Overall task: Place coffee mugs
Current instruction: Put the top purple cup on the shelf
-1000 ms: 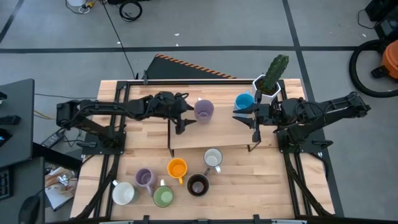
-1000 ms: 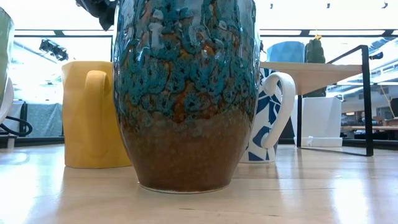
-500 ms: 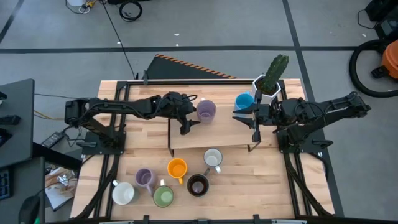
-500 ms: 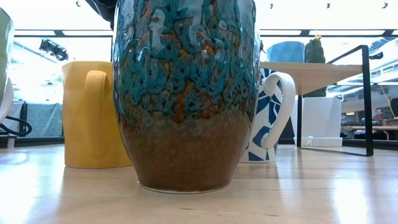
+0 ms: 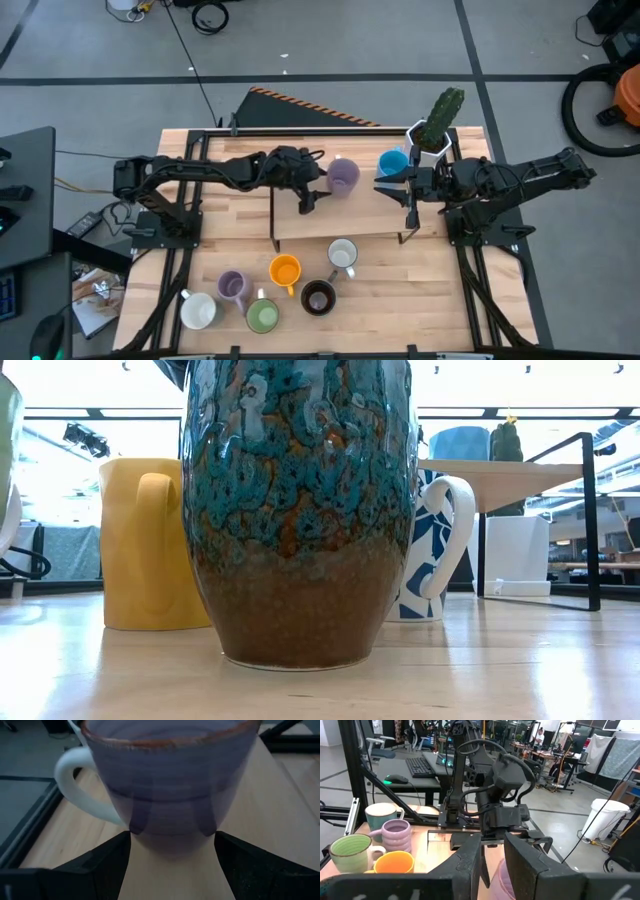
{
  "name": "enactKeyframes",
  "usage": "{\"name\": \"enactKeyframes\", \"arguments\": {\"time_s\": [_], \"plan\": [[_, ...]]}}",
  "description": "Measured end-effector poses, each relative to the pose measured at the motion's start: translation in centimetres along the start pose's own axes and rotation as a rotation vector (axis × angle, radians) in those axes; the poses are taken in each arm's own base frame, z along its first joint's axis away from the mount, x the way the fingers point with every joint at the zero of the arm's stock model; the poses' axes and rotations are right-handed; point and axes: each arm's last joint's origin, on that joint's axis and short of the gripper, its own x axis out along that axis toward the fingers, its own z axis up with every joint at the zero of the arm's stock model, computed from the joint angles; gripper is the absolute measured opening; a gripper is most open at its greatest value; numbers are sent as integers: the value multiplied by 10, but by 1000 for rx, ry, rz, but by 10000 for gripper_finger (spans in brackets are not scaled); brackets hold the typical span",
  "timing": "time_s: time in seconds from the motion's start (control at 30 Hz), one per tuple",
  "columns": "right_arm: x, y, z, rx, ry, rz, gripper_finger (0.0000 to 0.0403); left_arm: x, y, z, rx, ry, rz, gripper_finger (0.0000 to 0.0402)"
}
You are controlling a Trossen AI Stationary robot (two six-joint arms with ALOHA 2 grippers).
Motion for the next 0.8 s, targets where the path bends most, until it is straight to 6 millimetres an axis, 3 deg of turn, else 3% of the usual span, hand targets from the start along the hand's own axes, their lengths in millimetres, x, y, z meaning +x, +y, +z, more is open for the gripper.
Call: {"name": "enactKeyframes", "arguments": {"time_s": [0.43,0.63,0.8], "plan": [[5,2,-4,-12,35,-3,91,7,-2,-5,-1,28,-3,293],[22,5,-11,-42,121,-11,91,7,-2,-4,2,11,-1,293],[41,-3,4,-65,228,-46,91,14,-1,-6,8,-5,1,293]]}}
